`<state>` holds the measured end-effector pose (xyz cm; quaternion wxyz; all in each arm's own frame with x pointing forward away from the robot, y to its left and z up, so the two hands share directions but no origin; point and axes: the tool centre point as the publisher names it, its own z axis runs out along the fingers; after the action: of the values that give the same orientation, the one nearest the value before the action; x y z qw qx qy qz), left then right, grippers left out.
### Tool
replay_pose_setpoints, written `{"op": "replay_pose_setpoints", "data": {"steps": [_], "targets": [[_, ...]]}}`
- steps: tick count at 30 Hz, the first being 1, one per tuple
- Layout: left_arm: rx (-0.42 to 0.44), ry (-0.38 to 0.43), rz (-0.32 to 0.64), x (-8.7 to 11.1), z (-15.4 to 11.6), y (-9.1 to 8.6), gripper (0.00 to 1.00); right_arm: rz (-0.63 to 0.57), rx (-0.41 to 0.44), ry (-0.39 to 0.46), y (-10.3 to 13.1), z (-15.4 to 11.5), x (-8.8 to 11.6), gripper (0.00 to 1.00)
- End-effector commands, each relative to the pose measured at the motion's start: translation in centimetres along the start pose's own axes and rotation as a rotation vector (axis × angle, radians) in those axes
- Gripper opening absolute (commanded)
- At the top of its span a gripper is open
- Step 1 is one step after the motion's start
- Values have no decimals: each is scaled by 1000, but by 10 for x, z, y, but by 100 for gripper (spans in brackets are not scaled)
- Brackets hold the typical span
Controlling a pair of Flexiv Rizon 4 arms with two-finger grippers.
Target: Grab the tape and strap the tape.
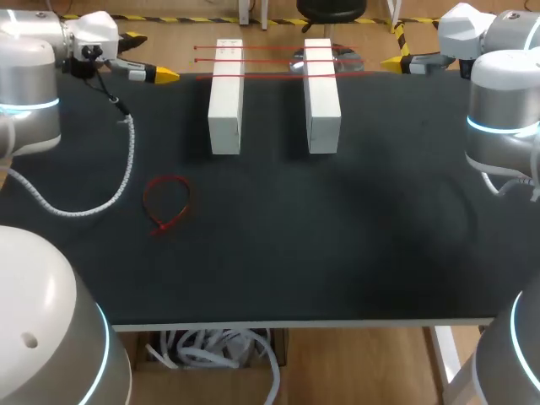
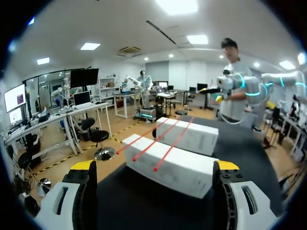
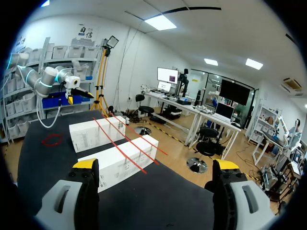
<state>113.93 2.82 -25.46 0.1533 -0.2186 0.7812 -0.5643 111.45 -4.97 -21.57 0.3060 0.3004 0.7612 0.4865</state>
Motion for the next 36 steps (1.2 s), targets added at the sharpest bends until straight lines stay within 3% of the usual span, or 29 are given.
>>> {"op": "replay_pose_setpoints", "data": {"steps": [1,3,4,6,8,12,20,22,26,33,36], "targets": [[-3,-44,-7,5,19,-5,43,0,0,0,0,0,0,100],[-5,-52,0,4,27,-7,33,0,0,0,0,0,0,100],[-1,-53,3,4,29,-7,33,0,0,0,0,0,0,100],[11,-32,25,5,37,-7,47,0,0,0,0,0,0,100],[17,-15,45,5,43,-6,43,0,0,0,0,0,0,100],[21,28,65,4,54,-1,46,0,0,0,0,0,0,100],[21,99,92,4,65,8,37,0,0,0,0,0,0,100],[22,114,97,5,66,10,29,0,0,0,0,0,0,100],[19,133,90,7,67,15,35,0,0,0,0,0,0,100],[23,160,86,9,69,24,27,0,0,0,0,0,0,100],[29,167,79,10,71,27,30,0,0,0,0,0,0,100]]}}
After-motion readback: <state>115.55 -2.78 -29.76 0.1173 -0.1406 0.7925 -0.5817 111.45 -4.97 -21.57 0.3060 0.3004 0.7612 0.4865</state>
